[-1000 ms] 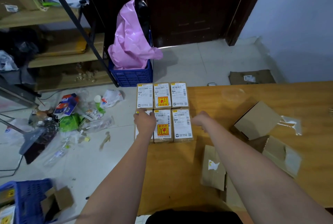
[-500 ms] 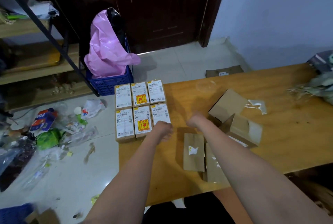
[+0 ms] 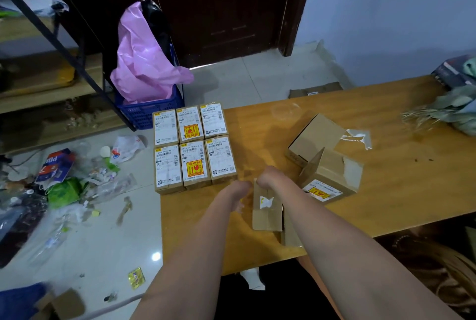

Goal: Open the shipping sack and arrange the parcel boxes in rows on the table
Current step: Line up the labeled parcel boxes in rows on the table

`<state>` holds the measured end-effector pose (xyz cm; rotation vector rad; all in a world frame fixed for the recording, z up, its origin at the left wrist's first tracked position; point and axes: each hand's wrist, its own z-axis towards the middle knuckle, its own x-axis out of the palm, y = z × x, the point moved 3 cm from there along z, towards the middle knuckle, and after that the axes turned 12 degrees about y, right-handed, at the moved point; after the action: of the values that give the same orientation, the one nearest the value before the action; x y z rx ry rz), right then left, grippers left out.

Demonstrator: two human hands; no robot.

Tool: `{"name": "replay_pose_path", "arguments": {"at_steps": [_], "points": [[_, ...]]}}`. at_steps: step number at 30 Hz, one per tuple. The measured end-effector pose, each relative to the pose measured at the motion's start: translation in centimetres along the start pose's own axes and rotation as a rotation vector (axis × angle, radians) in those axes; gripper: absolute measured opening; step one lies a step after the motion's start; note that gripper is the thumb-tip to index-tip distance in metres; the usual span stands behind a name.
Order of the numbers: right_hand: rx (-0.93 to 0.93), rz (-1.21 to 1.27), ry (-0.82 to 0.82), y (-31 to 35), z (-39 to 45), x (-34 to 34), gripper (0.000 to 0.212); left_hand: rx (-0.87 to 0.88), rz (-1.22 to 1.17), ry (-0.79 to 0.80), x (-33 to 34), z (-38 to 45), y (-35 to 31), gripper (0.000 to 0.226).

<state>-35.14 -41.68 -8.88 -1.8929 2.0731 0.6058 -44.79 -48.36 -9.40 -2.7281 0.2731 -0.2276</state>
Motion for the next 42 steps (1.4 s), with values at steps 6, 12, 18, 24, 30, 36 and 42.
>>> {"name": "replay_pose_path", "arguments": {"at_steps": [6,12,18,24,30,36,42], "points": [[-0.007,0.108,0.001,0.0,0.0,-0.1,0.017,0.001,-0.065,0.03,0.8,-0.2,-0.7,0.044],[-0.02,0.226,-0.039,-1.1,-0.4,-2.6,0.035,0.021,-0.163,-0.03,0.1,-0.2,-2.1,0.057],[-0.136,0.443,-0.031,-1.5,-1.4,-4.2,0.046,0.09,-0.236,-0.047,-0.9,-0.7,-3.6,0.064],[-0.157,0.779,-0.045,-2.4,-2.0,-4.5,0.061,0.151,-0.239,-0.023,-1.1,-1.1,-4.4,0.057],[-0.163,0.957,0.0,-3.0,-2.7,-5.1,0.087,0.196,-0.232,0.003,-0.6,-1.8,-4.6,0.044],[-0.167,0.984,-0.011,-3.0,-3.7,-5.7,0.077,0.236,-0.211,-0.019,-1.2,-1.8,-4.9,0.051],[-0.174,1.003,-0.003,-2.4,-4.3,-5.6,0.059,0.237,-0.196,-0.01,-2.0,-2.5,-4.6,0.055]]}}
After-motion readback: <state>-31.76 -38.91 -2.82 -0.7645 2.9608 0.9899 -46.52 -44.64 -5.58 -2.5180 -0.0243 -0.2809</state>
